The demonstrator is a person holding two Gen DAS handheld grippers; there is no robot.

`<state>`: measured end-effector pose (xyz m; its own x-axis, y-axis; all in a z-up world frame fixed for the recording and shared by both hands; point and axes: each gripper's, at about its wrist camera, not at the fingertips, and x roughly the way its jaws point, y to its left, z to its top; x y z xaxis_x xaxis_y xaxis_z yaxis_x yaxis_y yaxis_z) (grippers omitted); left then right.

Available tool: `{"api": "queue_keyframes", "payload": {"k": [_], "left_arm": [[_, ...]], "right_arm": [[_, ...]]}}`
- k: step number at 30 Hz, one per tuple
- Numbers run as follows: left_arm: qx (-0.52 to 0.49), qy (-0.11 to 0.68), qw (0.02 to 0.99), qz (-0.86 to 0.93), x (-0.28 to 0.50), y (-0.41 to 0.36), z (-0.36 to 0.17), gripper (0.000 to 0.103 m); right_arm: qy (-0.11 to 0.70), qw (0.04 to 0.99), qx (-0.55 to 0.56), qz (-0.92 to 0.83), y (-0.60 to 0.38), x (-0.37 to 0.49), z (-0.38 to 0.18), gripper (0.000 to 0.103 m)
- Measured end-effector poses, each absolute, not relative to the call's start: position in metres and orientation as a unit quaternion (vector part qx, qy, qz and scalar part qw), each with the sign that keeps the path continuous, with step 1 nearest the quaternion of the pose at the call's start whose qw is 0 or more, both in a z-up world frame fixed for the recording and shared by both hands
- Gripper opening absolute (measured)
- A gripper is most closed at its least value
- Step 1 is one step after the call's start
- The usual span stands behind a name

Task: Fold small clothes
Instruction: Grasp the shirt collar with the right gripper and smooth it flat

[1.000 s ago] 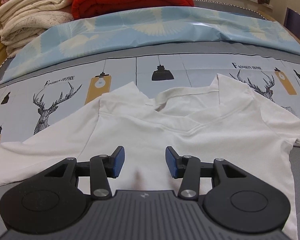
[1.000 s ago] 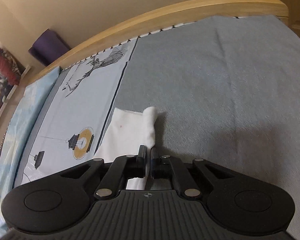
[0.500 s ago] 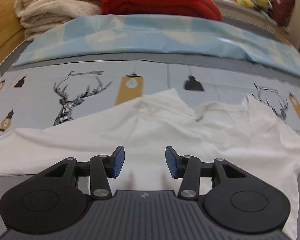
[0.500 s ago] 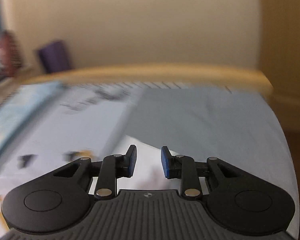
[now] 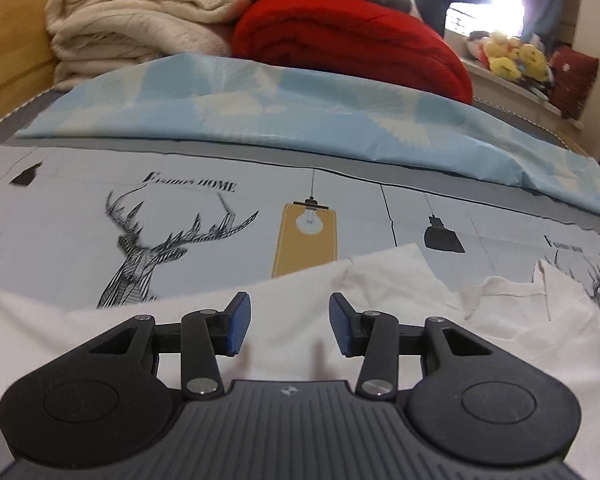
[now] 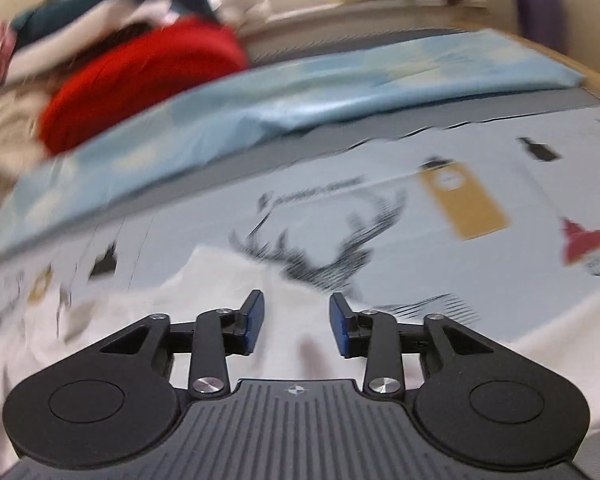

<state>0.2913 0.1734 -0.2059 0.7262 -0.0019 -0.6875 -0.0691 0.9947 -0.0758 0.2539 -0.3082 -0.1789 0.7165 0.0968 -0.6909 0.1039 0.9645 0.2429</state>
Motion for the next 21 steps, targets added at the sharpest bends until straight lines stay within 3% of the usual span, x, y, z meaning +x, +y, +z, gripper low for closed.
{"api": "queue_keyframes", "payload": {"k": [8,10,11,12,13,14,21], "left_arm": [[-0.053,0.395,0.917,-0.013,0.329,0.174,-0.244,0.051],[-0.047,0.397,0.916,-0.022,0.338,0.172,-0.253,0.050],[-0.042,0.397,0.916,-0.027,0.343,0.171,-0.257,0.047],[-0.037,0.398,0.916,-0.033,0.345,0.171,-0.261,0.040],[-0.030,0.395,0.917,-0.040,0.348,0.170,-0.263,0.008],[-0.017,0.394,0.918,-0.043,0.353,0.169,-0.265,0.001],[-0.019,0.339,0.940,0.022,0.362,0.175,-0.252,0.001]], "right_arm": [[0.418,0.906,0.071,-0.003,-0.256,0.279,-0.211,0.045],[0.415,0.908,0.060,0.004,-0.248,0.276,-0.214,0.036],[0.411,0.910,0.053,0.010,-0.246,0.275,-0.214,0.019],[0.405,0.913,0.044,0.015,-0.243,0.276,-0.214,0.015],[0.399,0.916,0.037,0.011,-0.242,0.275,-0.213,0.008],[0.392,0.919,0.033,0.002,-0.243,0.276,-0.212,0.005],[0.327,0.944,0.041,-0.015,-0.246,0.286,-0.207,0.003]]}}
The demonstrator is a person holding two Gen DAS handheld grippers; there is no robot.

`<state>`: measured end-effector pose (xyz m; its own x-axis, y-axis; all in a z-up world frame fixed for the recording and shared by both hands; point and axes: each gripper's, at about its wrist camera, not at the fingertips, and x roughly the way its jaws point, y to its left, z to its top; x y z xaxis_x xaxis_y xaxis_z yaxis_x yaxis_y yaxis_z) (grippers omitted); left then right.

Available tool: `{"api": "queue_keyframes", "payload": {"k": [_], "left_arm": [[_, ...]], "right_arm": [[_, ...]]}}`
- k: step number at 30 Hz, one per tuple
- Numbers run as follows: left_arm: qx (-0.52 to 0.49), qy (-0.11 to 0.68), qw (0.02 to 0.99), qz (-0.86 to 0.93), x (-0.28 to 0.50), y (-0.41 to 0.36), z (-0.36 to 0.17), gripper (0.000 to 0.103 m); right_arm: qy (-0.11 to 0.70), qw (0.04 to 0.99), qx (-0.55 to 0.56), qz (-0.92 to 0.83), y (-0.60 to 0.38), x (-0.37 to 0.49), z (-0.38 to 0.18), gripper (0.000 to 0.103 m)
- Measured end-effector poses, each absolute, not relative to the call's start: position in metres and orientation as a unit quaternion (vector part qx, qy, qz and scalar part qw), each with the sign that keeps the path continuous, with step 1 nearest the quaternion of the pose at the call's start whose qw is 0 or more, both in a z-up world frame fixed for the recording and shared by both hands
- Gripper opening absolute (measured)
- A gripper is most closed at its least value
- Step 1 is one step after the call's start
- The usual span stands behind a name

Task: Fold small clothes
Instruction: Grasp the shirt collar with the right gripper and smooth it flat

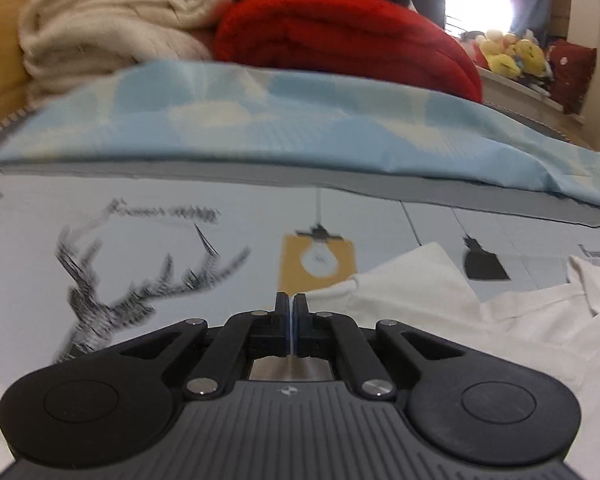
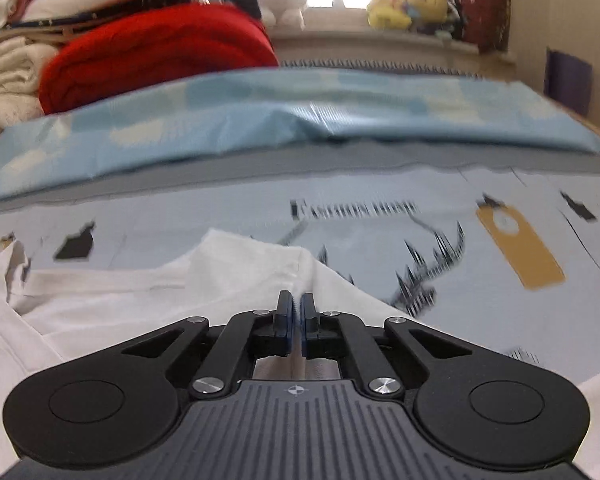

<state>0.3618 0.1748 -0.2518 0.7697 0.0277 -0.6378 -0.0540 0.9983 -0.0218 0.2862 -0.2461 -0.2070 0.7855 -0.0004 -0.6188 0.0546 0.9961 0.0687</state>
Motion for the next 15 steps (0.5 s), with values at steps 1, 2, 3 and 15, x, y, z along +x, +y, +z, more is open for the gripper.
{"api": "queue_keyframes", "payload": {"k": [1,2,3,15], "left_arm": [[-0.021,0.342,0.939,0.025,0.362,0.174,-0.251,0.001],[-0.023,0.349,0.936,0.024,0.363,0.174,-0.249,0.003],[-0.024,0.359,0.933,0.019,0.364,0.174,-0.247,0.005],[-0.028,0.479,0.873,-0.092,0.313,0.157,-0.252,0.025]], "right_arm": [[0.325,0.945,0.035,-0.014,-0.244,0.289,-0.207,0.004],[0.333,0.942,0.028,-0.016,-0.241,0.294,-0.208,0.007],[0.355,0.934,0.026,-0.020,-0.240,0.299,-0.211,0.007],[0.466,0.882,-0.011,-0.066,-0.277,0.255,-0.207,0.026]]}}
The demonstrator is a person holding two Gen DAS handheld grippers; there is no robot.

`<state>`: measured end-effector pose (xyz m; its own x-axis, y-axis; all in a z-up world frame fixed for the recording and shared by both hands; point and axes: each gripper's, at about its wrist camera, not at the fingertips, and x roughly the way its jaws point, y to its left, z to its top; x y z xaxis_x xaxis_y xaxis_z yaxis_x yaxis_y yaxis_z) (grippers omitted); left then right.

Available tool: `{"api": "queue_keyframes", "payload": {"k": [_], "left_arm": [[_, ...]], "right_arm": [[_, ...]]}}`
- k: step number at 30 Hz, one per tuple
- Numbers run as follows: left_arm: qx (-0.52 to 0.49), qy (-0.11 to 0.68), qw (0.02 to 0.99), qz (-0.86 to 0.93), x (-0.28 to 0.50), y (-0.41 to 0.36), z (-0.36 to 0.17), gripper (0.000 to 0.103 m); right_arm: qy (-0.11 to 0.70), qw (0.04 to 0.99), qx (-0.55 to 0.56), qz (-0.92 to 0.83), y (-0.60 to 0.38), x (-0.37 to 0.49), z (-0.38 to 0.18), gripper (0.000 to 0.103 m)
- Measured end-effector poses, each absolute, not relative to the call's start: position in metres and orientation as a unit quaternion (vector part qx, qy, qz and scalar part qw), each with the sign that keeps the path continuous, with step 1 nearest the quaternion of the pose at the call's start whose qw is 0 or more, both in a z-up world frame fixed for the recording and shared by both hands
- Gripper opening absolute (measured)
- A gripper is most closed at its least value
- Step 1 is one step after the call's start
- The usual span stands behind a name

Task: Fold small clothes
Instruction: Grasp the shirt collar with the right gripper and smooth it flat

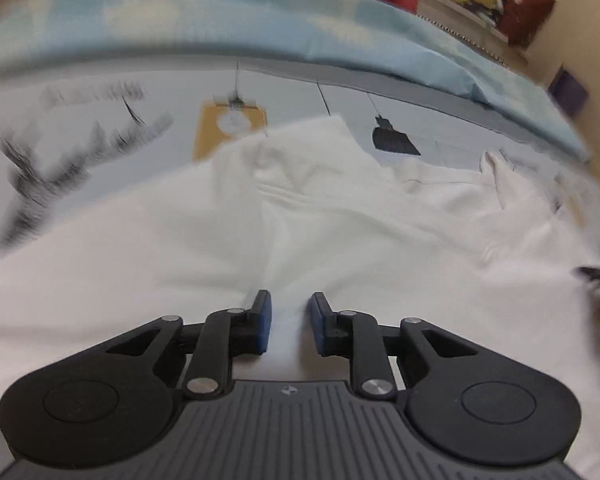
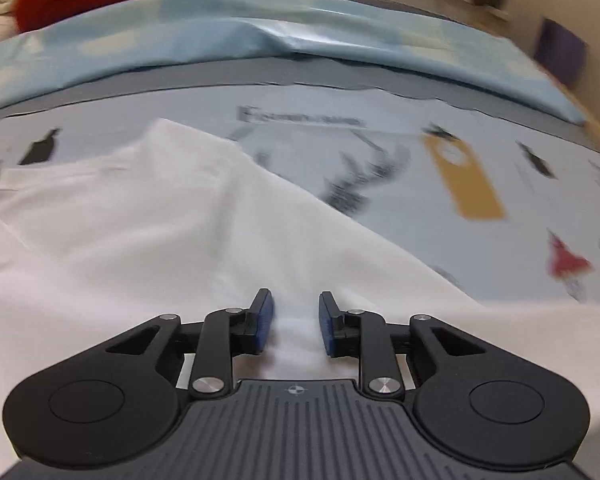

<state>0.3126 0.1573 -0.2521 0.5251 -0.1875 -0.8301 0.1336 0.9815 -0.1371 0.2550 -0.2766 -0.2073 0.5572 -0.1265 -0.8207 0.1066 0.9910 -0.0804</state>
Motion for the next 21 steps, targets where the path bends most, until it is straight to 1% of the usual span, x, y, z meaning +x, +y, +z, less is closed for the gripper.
{"api": "queue_keyframes", "payload": {"k": [2,4,6,9,10,11,12,15,18,21], "left_arm": [[-0.008,0.495,0.865,-0.082,0.303,0.151,-0.238,0.025],[0.011,0.478,0.874,-0.089,0.281,0.146,-0.210,0.026],[0.024,0.461,0.882,-0.098,0.255,0.148,-0.184,0.027],[0.022,0.438,0.893,-0.101,0.205,0.149,-0.149,0.032],[0.011,0.431,0.897,-0.102,0.183,0.152,-0.140,0.037],[0.000,0.427,0.899,-0.101,0.164,0.154,-0.134,0.041],[-0.016,0.425,0.900,-0.098,0.142,0.158,-0.129,0.042],[-0.062,0.428,0.898,-0.076,0.083,0.166,-0.133,0.042],[-0.088,0.451,0.887,-0.044,0.039,0.169,-0.158,0.042],[-0.057,0.489,0.870,-0.001,0.012,0.162,-0.183,0.042]], "right_arm": [[0.481,0.873,-0.001,-0.083,-0.287,0.241,-0.196,0.026],[0.475,0.875,0.011,-0.094,-0.296,0.221,-0.175,0.028],[0.461,0.882,0.032,-0.088,-0.302,0.194,-0.146,0.028],[0.442,0.893,0.064,-0.063,-0.303,0.149,-0.108,0.030],[0.435,0.896,0.069,-0.054,-0.302,0.134,-0.097,0.031],[0.428,0.900,0.073,-0.044,-0.301,0.114,-0.087,0.034],[0.421,0.903,0.076,-0.034,-0.298,0.090,-0.078,0.036],[0.411,0.907,0.090,-0.019,-0.296,0.033,-0.068,0.038],[0.425,0.898,0.115,-0.022,-0.297,-0.015,-0.083,0.038],[0.440,0.888,0.125,-0.035,-0.297,-0.046,-0.113,0.038]]}}
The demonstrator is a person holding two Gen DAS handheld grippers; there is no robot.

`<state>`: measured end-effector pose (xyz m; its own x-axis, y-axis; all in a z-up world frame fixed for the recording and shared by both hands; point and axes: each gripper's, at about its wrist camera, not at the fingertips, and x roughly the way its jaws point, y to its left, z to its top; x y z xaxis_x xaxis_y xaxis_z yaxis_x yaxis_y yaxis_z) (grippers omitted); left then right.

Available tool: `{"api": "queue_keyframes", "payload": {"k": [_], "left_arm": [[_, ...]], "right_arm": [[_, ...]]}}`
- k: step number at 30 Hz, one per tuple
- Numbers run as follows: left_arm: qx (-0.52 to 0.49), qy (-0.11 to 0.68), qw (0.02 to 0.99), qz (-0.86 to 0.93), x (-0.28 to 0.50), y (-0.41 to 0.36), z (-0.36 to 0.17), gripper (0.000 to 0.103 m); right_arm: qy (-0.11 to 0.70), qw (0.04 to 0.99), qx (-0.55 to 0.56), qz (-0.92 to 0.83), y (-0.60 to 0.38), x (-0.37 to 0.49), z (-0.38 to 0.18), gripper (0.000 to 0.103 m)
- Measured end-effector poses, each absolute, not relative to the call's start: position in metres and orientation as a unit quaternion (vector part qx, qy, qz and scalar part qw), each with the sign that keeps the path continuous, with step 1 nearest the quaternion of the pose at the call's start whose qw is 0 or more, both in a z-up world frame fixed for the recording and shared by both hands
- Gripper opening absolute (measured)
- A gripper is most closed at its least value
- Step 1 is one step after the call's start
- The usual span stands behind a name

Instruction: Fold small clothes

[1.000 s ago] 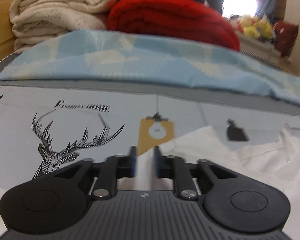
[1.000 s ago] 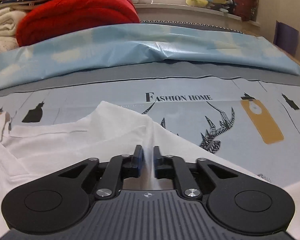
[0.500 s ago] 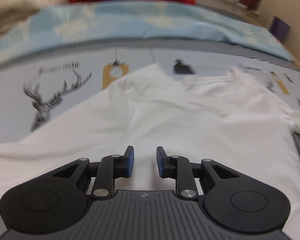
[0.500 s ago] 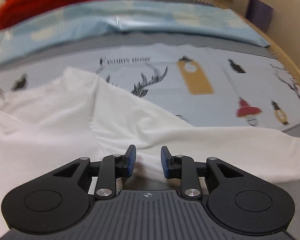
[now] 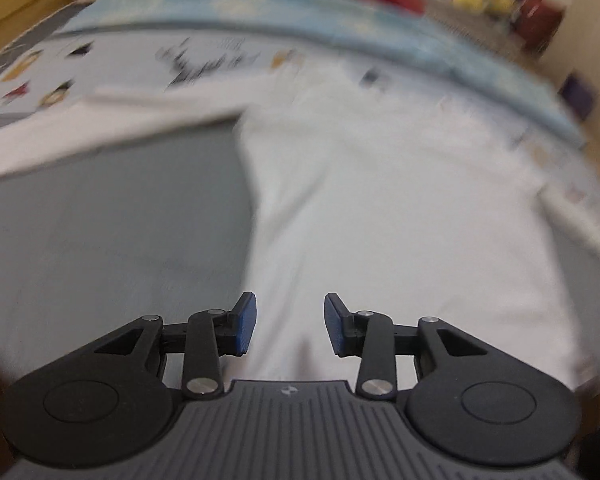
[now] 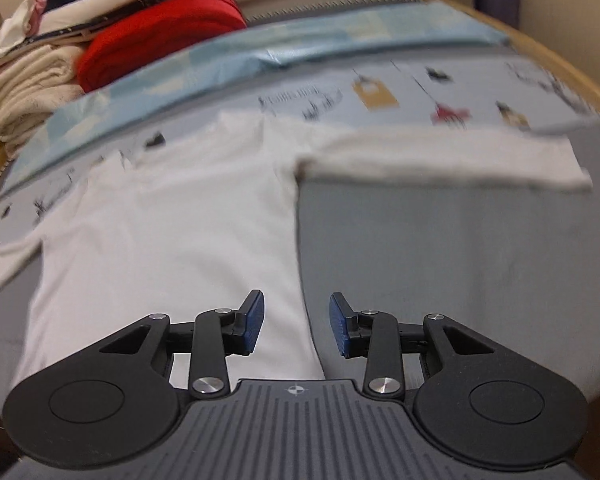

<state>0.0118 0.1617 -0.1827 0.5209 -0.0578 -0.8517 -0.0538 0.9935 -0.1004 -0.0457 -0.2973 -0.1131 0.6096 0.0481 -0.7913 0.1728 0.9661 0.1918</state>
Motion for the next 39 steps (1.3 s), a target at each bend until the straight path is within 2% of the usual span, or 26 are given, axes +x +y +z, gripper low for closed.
{"api": "queue_keyframes", "payload": {"k": [3,5,9,14,15,16,17,18,19,20,26,33,39], "left_arm": [[-0.041,0.501,0.864,0.016,-0.001,0.160,-0.194,0.045],[-0.021,0.512,0.858,0.029,-0.004,0.161,-0.200,0.051],[-0.033,0.526,0.849,0.042,-0.008,0.170,-0.209,0.051],[-0.002,0.557,0.830,0.032,-0.009,0.168,-0.228,0.050],[-0.001,0.559,0.829,0.030,-0.009,0.168,-0.229,0.049],[-0.005,0.560,0.828,0.027,-0.010,0.170,-0.230,0.043],[-0.010,0.560,0.828,0.025,-0.010,0.171,-0.230,0.030],[-0.018,0.560,0.828,0.023,-0.010,0.173,-0.230,0.023],[-0.023,0.561,0.827,0.022,-0.010,0.175,-0.230,0.013],[-0.026,0.559,0.828,0.020,-0.010,0.176,-0.229,0.006],[-0.041,0.536,0.843,0.011,-0.019,0.167,-0.211,0.004],[-0.029,0.566,0.823,0.050,-0.018,0.173,-0.222,0.006],[0.011,0.495,0.868,0.032,-0.028,0.155,-0.197,0.009]], "right_arm": [[0.490,0.863,0.107,-0.052,-0.293,-0.058,-0.147,0.038],[0.510,0.853,0.101,-0.042,-0.289,-0.060,-0.159,0.038],[0.538,0.839,0.058,-0.057,-0.284,-0.061,-0.177,0.042],[0.554,0.820,0.118,-0.074,-0.293,-0.063,-0.187,0.042],[0.555,0.821,0.115,-0.075,-0.291,-0.064,-0.187,0.042],[0.554,0.822,0.112,-0.074,-0.290,-0.065,-0.188,0.042],[0.553,0.822,0.110,-0.072,-0.288,-0.065,-0.187,0.037],[0.553,0.823,0.112,-0.069,-0.288,-0.066,-0.187,0.021],[0.554,0.822,0.116,-0.064,-0.290,-0.065,-0.188,0.010],[0.555,0.821,0.121,-0.058,-0.291,-0.066,-0.188,0.008],[0.517,0.842,0.135,-0.073,-0.304,-0.072,-0.169,0.005],[0.561,0.819,0.097,-0.068,-0.296,-0.069,-0.185,0.006],[0.545,0.826,0.121,-0.084,-0.303,-0.068,-0.174,0.008]]}}
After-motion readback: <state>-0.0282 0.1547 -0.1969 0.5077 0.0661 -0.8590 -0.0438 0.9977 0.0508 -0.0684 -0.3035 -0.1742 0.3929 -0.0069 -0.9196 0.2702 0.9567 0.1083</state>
